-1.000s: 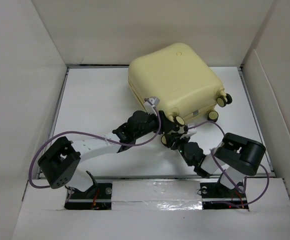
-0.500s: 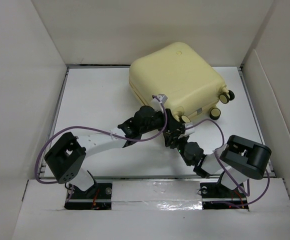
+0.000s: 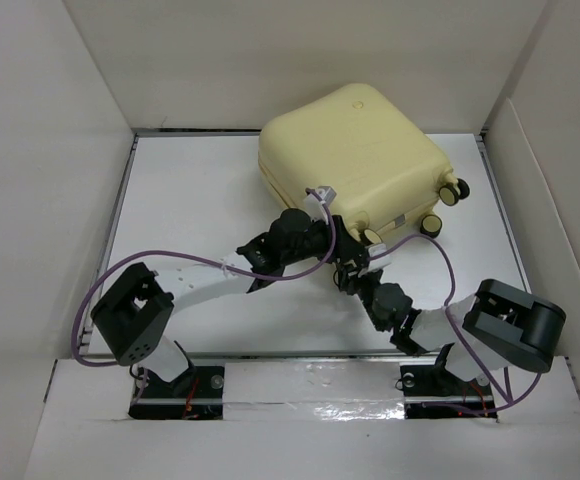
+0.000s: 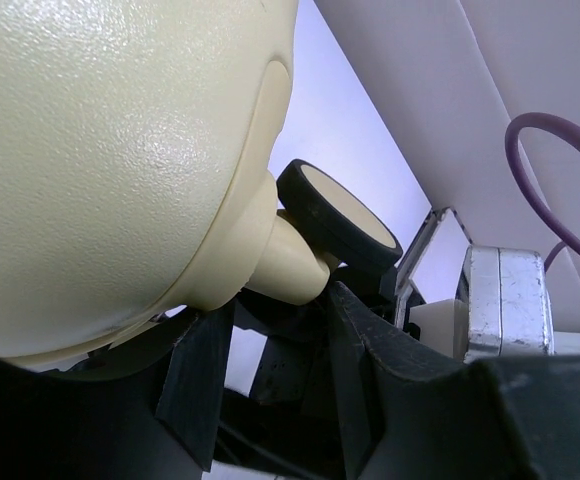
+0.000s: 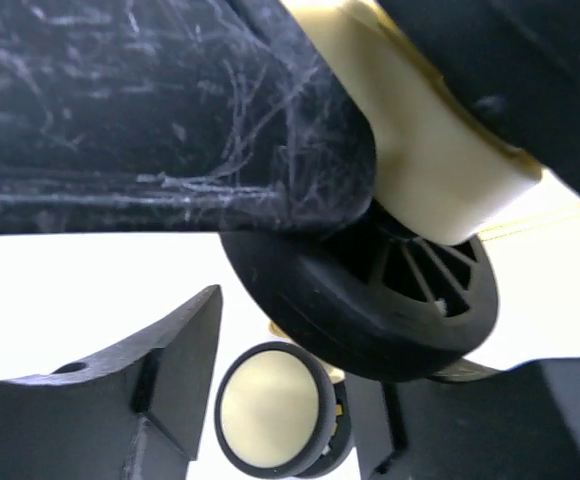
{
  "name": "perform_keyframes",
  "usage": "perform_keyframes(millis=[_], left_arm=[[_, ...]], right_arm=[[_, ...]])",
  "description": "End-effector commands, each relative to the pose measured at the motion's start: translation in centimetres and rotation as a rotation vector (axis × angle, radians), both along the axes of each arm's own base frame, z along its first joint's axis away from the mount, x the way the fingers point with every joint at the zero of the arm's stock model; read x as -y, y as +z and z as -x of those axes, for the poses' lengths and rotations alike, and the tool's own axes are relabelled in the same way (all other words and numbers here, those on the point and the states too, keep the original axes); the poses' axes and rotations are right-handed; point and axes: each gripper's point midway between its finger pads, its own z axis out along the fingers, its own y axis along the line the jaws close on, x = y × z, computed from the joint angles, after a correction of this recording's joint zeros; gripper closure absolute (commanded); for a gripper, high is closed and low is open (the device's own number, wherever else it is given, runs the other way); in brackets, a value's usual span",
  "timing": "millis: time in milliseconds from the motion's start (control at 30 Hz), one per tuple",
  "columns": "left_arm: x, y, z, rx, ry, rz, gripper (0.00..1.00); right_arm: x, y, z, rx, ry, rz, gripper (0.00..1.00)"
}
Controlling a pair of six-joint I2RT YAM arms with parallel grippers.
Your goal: Pack the luggage
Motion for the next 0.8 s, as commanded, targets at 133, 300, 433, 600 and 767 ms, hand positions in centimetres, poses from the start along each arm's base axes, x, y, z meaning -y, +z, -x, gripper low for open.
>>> perform_keyframes(millis=[133, 300, 433, 600, 767], left_arm=[[2.0, 7.1, -1.5, 0.137, -0.015, 0.174, 0.63], [2.2, 7.1, -1.1, 0.124, -0.039, 0.173, 0.63], [2.5, 7.1, -0.1, 0.093, -0.086, 0.193, 0.63], [3.0, 7.1, 0.8, 0.053, -0.134, 0.225, 0.63], [3.7, 6.7, 1.8, 0.008, -0.199, 0.259, 0.61]], right_arm=[[0.6, 14.2, -0.1, 0.372, -0.039, -0.459, 0.59], [-0.2, 15.1, -0.6, 0.396, -0.011, -0.471, 0.71], [-0.9, 16.3, -0.8, 0.432, 0.032, -0.475, 0.86], [-1.1, 16.5, -0.4, 0.422, 0.067, -0.513, 1.00], [-0.6, 16.1, 0.4, 0.413, 0.100, -0.526, 1.00]])
